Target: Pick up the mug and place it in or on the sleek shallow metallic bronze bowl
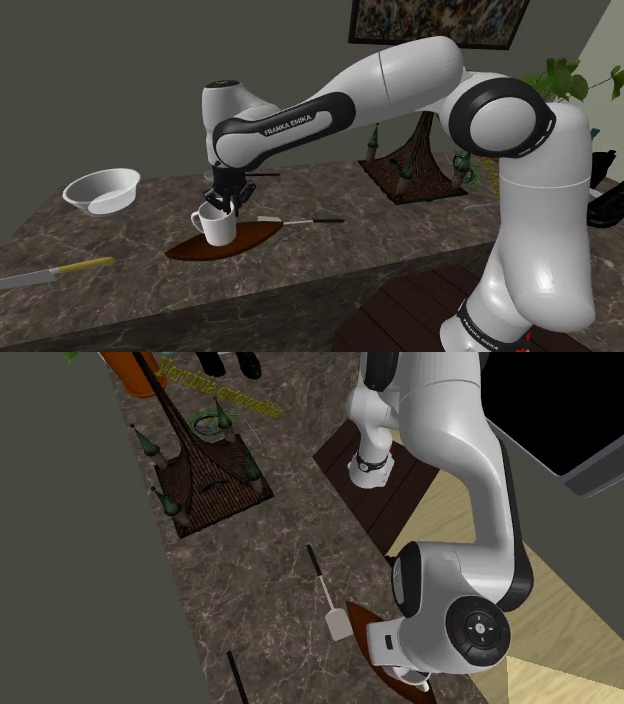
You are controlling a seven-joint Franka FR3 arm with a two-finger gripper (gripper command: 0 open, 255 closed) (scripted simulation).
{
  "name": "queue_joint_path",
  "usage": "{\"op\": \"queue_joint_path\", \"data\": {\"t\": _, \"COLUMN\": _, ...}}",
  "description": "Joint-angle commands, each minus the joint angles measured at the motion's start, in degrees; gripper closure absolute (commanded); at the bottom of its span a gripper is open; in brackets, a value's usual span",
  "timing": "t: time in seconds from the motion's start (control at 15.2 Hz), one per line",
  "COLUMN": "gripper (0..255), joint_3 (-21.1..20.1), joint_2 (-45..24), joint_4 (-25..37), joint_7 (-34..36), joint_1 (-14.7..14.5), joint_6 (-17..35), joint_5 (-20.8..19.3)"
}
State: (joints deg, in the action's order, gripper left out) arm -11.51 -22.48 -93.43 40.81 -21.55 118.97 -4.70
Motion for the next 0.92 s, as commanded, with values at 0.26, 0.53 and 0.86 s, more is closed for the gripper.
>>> {"op": "queue_joint_path", "data": {"t": 0.26, "gripper": 0, "joint_3": 0.0, "joint_2": -0.03, "joint_4": -0.01, "joint_7": 0.0, "joint_1": 0.0, "joint_6": 0.08, "joint_5": -0.01}}
{"op": "queue_joint_path", "data": {"t": 0.53, "gripper": 0, "joint_3": 0.0, "joint_2": -0.02, "joint_4": -0.01, "joint_7": -0.01, "joint_1": 0.0, "joint_6": 0.08, "joint_5": -0.01}}
{"op": "queue_joint_path", "data": {"t": 0.86, "gripper": 0, "joint_3": -0.25, "joint_2": 2.34, "joint_4": 3.89, "joint_7": -0.4, "joint_1": 0.12, "joint_6": -6.14, "joint_5": 0.6}}
